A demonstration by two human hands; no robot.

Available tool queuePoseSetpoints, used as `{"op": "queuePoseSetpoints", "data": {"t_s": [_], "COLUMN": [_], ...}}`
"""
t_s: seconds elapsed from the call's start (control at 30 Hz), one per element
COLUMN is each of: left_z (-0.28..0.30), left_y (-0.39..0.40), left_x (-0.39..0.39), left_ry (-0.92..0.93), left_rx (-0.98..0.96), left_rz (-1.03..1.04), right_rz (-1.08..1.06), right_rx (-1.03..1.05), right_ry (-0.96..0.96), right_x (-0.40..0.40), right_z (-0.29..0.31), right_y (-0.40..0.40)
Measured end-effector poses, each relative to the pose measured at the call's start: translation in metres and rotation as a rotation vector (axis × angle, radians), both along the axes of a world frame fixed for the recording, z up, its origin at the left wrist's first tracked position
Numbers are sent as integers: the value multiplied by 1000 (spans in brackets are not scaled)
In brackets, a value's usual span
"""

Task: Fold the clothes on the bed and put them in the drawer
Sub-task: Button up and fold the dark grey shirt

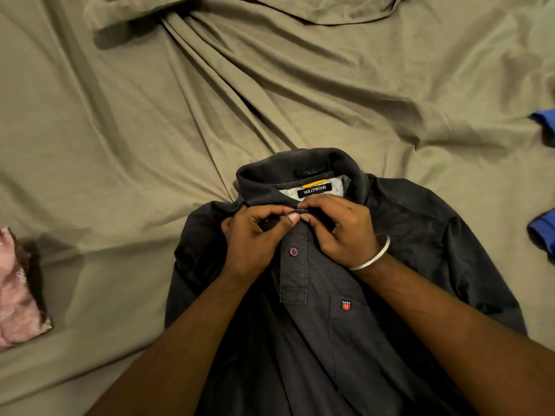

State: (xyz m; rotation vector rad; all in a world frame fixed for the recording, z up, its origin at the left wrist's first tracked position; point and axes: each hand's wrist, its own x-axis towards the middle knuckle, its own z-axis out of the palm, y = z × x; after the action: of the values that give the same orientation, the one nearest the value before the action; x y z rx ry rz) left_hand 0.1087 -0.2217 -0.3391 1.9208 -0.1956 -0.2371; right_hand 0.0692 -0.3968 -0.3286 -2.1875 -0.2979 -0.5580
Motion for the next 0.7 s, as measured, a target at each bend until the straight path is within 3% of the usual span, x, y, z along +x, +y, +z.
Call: {"op": "queuePoseSetpoints", "data": {"t_s": [0.1,0.43,0.7], "left_z": [3,19,20], "left_y": [1,-7,-7], "left_x": [-1,-9,-11], "left_ry": [-10,-134,-185], "left_rx": [38,468,547], "left_rz": [5,-41,-68], "right_rz": [13,-21,-147], "right_rx": [17,54,-24], "right_ry": [5,63,18], "right_x": [-1,-2,2], "right_z": [2,4,-1], "right_y": [0,1,3]}}
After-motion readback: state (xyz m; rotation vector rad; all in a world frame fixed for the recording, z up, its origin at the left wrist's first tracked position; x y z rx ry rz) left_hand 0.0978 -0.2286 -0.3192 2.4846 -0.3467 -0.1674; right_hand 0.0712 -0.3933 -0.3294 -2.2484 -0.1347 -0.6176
